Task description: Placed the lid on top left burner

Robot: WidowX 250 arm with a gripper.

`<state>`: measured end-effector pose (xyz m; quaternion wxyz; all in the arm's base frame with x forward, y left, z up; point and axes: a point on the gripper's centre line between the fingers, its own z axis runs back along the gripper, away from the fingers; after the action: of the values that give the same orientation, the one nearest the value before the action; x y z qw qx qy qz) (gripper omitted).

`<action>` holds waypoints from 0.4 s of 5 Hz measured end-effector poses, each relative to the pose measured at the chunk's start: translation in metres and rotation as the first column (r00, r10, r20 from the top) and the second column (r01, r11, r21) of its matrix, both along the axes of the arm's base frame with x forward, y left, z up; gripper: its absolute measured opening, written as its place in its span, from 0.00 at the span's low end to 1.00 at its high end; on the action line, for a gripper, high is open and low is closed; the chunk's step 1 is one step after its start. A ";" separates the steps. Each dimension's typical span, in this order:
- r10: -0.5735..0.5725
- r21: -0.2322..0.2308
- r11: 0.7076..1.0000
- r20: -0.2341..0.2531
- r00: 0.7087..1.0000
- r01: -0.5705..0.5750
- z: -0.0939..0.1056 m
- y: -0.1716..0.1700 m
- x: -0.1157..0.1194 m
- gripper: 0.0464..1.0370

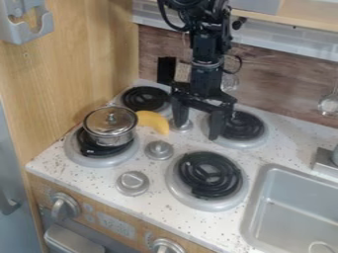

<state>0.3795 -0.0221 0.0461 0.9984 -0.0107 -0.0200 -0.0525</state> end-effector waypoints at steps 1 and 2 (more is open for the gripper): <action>0.000 0.002 1.000 -0.040 0.999 0.000 -0.014 0.000 -0.004 0.96; 0.092 -0.026 0.995 -0.018 0.996 -0.093 0.001 0.027 0.009 0.96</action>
<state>0.3880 0.0049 0.0467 0.9996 -0.0236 -0.0127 -0.0060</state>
